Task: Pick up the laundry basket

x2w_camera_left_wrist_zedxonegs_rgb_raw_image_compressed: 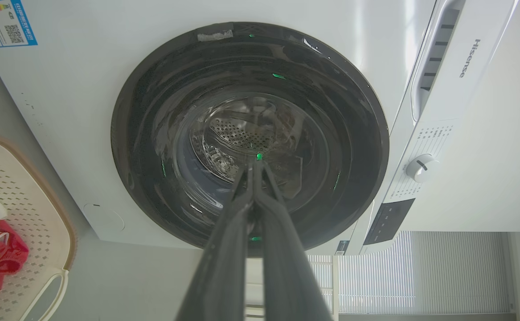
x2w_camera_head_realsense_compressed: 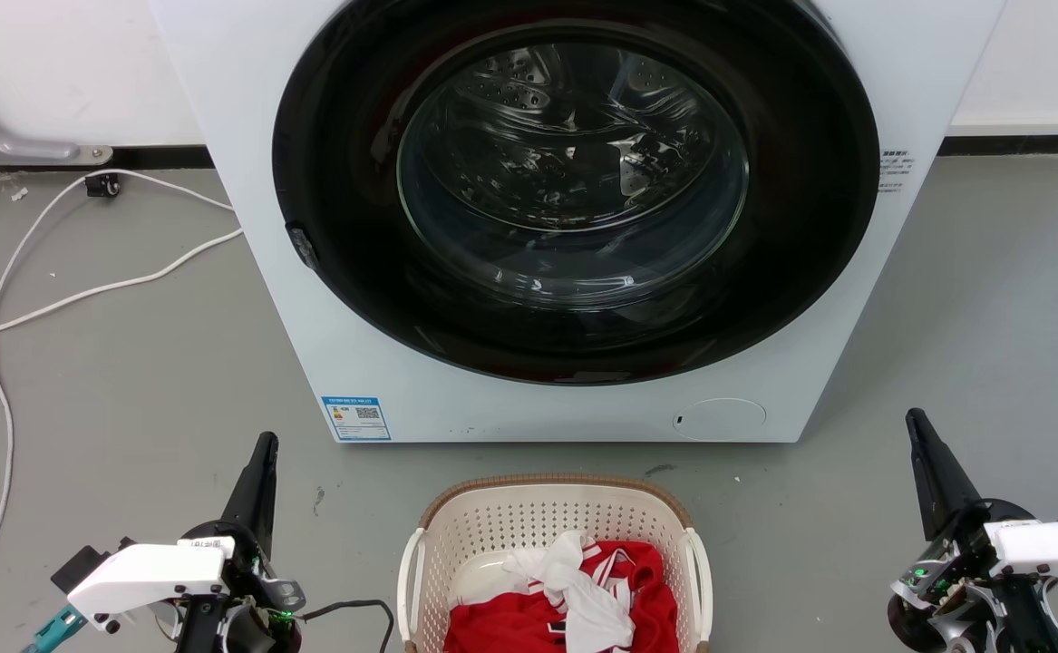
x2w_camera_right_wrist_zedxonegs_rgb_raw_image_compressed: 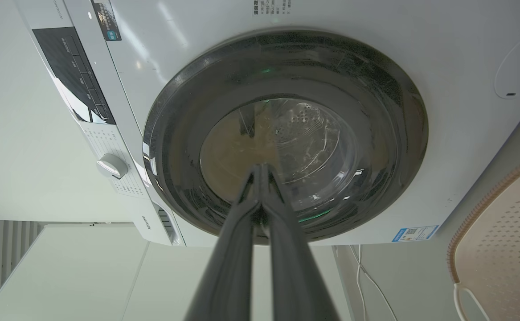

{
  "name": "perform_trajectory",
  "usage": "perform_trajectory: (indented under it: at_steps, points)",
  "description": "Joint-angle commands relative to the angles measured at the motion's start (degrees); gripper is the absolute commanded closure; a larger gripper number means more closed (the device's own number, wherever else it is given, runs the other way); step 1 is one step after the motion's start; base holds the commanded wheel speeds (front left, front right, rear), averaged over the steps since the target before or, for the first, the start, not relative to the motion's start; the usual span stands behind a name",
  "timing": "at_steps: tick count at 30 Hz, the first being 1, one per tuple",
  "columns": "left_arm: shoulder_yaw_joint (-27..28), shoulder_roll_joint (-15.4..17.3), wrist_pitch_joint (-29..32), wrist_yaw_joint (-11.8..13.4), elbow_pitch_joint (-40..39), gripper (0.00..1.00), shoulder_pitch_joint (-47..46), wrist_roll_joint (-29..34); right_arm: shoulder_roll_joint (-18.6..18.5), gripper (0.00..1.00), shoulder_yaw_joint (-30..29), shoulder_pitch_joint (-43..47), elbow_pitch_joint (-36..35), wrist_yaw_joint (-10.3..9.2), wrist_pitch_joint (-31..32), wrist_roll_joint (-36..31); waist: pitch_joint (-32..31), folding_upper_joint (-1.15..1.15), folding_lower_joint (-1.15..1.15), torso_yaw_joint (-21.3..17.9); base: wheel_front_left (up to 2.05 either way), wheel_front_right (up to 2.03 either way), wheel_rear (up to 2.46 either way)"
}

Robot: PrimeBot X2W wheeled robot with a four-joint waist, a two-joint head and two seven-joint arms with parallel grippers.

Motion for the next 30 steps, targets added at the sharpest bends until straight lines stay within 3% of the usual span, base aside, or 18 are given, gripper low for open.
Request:
perform_trajectory:
  at_steps: [1,28,29,30]
  points:
    - [0.2,-0.1,0.2,-0.2,0.1,1.00,-0.6,0.1,0.2,1.00,-0.1,-0.6,0.0,0.00,0.1,-0.4,0.0,0.00,0.00,0.0,0.00,0.00,0.00]
    - [0.2,-0.1,0.3,-0.2,0.1,1.00,-0.6,0.1,0.2,1.00,-0.1,-0.6,0.0,0.00,0.2,-0.4,0.0,0.00,0.00,0.0,0.00,0.00,0.00]
    - [0.0,0.0,0.0,0.0,0.2,0.00,0.1,0.0,0.0,0.00,0.0,0.1,0.1,0.01,0.0,-0.1,0.0,0.00,0.00,0.0,0.00,0.00,0.00]
    - [0.0,-0.1,0.0,0.0,0.5,0.00,0.3,0.0,0.0,0.00,0.0,0.4,0.5,0.00,0.0,-0.1,0.0,0.00,0.00,0.0,0.00,0.00,0.00]
